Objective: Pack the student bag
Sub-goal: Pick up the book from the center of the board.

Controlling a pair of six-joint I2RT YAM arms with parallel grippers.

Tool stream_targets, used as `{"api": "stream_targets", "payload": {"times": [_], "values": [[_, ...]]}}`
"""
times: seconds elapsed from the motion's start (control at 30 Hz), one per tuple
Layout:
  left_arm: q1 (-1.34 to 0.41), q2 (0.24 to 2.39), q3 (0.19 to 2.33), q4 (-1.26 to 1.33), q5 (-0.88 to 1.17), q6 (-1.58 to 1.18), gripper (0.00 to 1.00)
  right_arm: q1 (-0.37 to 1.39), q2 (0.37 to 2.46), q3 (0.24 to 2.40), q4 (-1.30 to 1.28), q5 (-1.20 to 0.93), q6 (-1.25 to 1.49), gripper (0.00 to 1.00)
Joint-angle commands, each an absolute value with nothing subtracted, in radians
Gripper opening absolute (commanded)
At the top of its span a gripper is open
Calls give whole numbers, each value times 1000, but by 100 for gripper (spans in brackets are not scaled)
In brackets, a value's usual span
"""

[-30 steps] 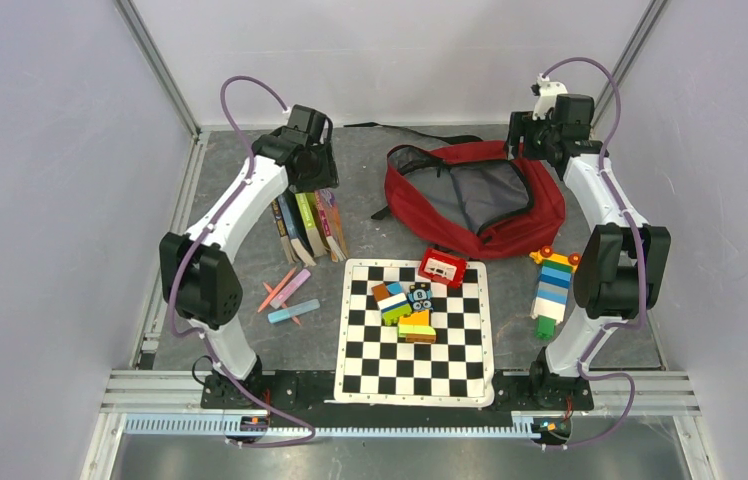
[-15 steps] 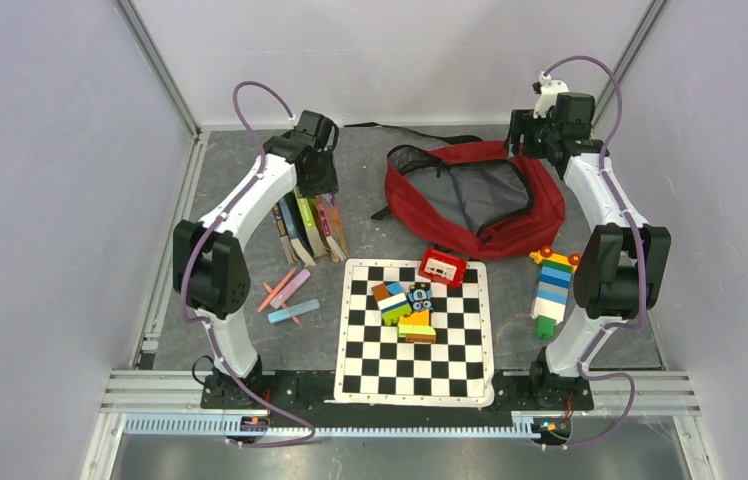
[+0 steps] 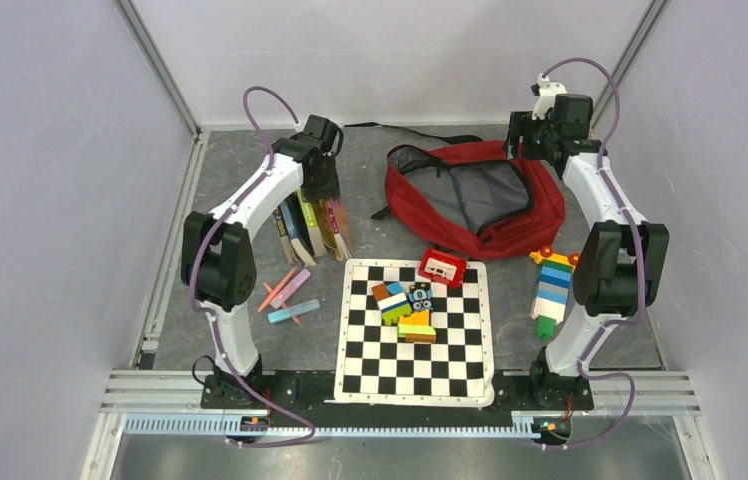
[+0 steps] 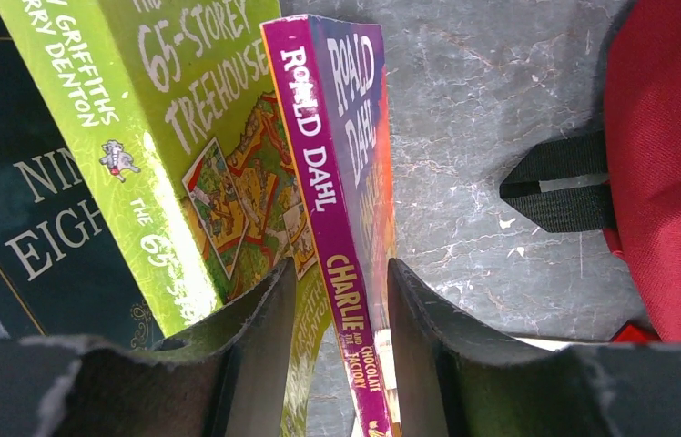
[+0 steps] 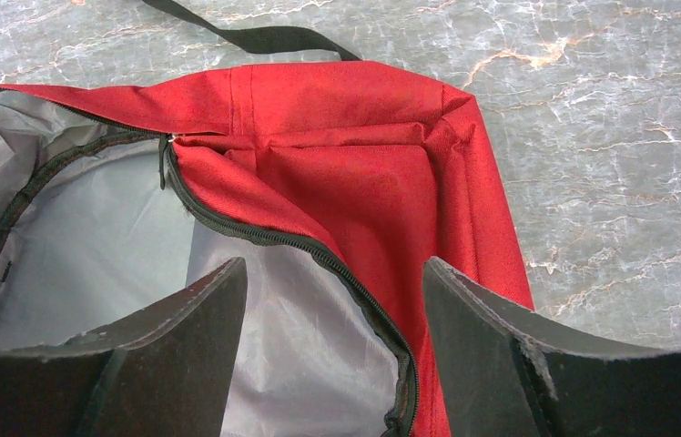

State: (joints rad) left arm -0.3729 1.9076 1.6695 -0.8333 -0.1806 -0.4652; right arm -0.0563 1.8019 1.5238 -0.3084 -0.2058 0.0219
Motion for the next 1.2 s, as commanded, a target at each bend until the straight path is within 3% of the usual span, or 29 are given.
{"api": "stream_targets", "payload": {"times": [0.0, 0.23, 0.73, 1.17], "values": [[-376, 1909, 1693, -828, -185, -487, 48, -57, 1806, 1569, -293, -214, 24, 75], [-376, 1919, 1694, -818, -171, -486, 46, -57, 1807, 1573, -293, -215, 26, 75], [-376, 1926, 1705, -812, -134, -497, 21, -57, 1805, 1574, -294, -214, 24, 75], [-377, 1910, 1707, -773, -56, -575, 14, -57, 1805, 1574, -293, -215, 24, 74]]}}
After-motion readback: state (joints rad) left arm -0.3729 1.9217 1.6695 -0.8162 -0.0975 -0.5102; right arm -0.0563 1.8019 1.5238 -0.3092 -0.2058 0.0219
